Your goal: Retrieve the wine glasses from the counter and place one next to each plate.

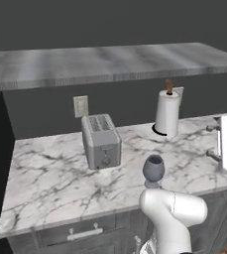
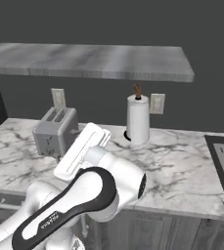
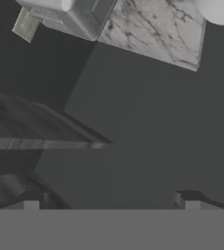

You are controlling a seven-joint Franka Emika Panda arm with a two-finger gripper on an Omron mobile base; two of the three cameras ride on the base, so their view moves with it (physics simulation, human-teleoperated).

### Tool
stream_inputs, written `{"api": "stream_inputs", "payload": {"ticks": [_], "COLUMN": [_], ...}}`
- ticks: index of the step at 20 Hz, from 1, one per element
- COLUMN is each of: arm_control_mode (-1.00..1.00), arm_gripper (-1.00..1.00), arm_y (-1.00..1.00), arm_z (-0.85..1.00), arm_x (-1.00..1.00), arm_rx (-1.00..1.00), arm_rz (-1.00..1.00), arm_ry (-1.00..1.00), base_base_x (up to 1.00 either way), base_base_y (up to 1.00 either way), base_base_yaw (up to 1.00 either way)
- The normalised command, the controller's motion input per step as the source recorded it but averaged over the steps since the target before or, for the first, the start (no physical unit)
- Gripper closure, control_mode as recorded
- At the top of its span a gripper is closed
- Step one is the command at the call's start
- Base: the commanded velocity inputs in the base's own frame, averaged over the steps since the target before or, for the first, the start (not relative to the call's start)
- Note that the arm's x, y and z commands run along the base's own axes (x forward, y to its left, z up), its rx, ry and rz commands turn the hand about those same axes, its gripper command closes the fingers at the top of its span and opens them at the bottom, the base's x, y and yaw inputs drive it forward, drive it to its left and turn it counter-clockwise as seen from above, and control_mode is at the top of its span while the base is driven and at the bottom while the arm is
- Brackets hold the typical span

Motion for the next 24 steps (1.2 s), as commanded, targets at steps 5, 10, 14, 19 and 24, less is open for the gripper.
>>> {"api": "stream_inputs", "payload": {"ticks": [5, 10, 14, 19, 24], "arm_control_mode": [1.0, 1.0, 1.0, -1.0, -1.0], "arm_gripper": [-1.0, -1.0, -1.0, -1.0, -1.0], "arm_y": [0.0, 0.0, 0.0, -0.19, -0.08], "arm_z": [0.0, 0.0, 0.0, -0.01, -0.08], "arm_x": [0.0, 0.0, 0.0, 0.07, 0.08], "arm_rx": [0.0, 0.0, 0.0, 0.03, 0.0], "arm_rz": [0.0, 0.0, 0.0, 0.1, 0.04], "arm_ry": [0.0, 0.0, 0.0, 0.13, 0.22], "base_base_x": [0.21, 0.13, 0.21, 0.05, 0.0], "base_base_y": [-0.36, -0.31, -0.34, -0.06, 0.0], "base_base_yaw": [0.29, 0.29, 0.25, 0.04, 0.0]}}
